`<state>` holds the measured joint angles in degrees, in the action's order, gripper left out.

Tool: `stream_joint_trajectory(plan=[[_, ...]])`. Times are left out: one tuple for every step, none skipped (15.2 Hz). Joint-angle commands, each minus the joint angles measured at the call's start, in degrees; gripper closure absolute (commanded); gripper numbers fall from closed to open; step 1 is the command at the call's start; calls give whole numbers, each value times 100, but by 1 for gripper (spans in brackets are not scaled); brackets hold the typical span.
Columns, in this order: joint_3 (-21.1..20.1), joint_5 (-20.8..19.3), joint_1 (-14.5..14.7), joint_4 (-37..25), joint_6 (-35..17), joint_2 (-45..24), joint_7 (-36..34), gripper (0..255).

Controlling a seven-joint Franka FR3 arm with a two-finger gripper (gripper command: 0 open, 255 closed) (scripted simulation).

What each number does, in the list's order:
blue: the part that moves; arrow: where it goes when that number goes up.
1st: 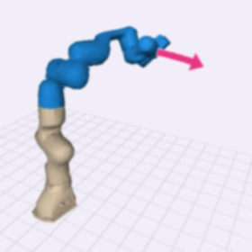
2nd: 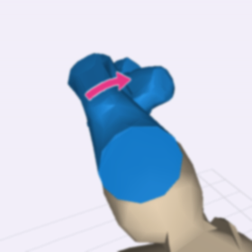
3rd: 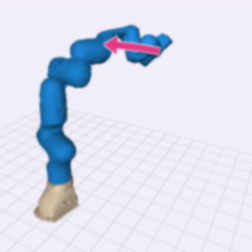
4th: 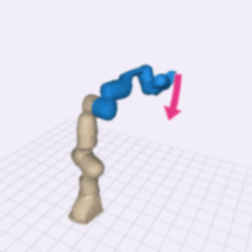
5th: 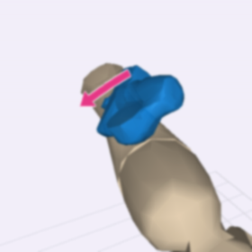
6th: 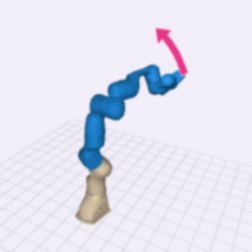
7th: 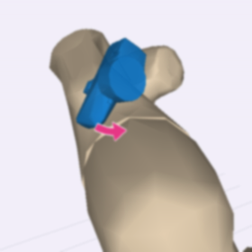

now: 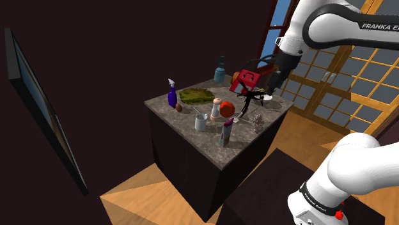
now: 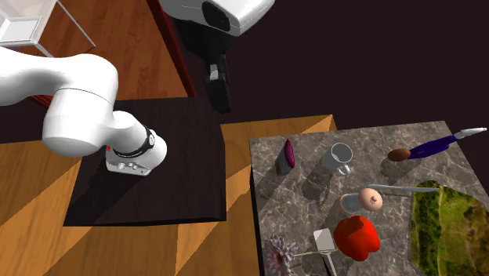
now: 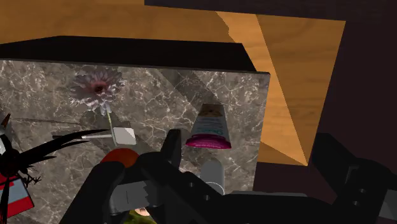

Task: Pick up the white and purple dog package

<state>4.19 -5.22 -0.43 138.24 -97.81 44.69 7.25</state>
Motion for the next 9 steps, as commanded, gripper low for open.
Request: stream_joint_trajectory(plan=[[0, 0, 0, 0, 0, 0, 0, 0], [135, -75, 68, 92, -179, -89, 336, 0], [275, -151, 143, 172, -358, -190, 667, 0], [411, -221, 215, 241, -540, -304, 1000, 0], [549, -288, 290, 299, -723, -431, 1330, 0], [684, -349, 364, 347, -907, -569, 1661, 0], [822, -407, 446, 383, -1091, -718, 1990, 0], [958, -457, 528, 410, -1275, -877, 2319, 0], [1088, -498, 609, 426, -1460, -1048, 2651, 0]])
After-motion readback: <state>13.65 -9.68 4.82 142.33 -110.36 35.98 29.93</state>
